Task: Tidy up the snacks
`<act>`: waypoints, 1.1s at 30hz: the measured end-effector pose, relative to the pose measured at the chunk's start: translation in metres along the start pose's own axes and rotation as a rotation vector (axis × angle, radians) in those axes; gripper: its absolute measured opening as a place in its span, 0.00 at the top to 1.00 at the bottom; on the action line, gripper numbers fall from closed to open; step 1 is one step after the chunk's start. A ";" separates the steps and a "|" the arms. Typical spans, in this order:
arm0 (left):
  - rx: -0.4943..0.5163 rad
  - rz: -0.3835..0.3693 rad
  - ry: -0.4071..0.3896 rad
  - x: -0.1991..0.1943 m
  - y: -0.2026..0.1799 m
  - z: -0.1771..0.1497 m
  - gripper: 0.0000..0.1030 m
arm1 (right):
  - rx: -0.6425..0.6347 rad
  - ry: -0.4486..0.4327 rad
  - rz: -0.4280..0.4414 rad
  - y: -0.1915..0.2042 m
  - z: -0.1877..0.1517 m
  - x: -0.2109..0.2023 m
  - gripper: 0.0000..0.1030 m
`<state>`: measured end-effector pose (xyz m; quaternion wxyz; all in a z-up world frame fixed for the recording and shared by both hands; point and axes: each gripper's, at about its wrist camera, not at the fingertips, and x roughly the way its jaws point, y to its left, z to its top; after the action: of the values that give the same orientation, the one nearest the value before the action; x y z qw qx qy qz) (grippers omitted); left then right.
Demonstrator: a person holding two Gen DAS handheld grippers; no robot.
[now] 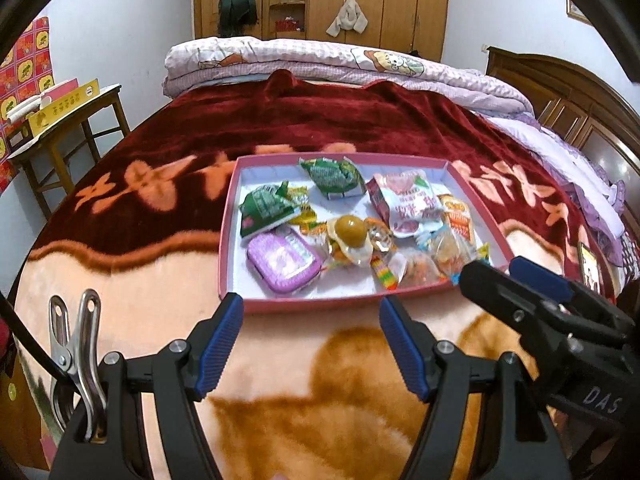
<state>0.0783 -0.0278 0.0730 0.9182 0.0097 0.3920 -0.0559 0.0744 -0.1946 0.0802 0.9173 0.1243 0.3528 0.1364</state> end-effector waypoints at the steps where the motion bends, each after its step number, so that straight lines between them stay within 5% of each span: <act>1: -0.001 0.003 0.003 0.000 0.000 -0.002 0.28 | 0.000 0.000 0.000 0.000 -0.001 -0.001 0.19; 33: -0.017 0.030 0.059 0.009 0.004 -0.026 0.28 | -0.011 0.086 -0.066 -0.004 -0.024 0.004 0.19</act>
<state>0.0666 -0.0235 0.0481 0.9071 0.0094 0.4190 -0.0384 0.0618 -0.1937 0.0587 0.9059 0.1017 0.3950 0.1134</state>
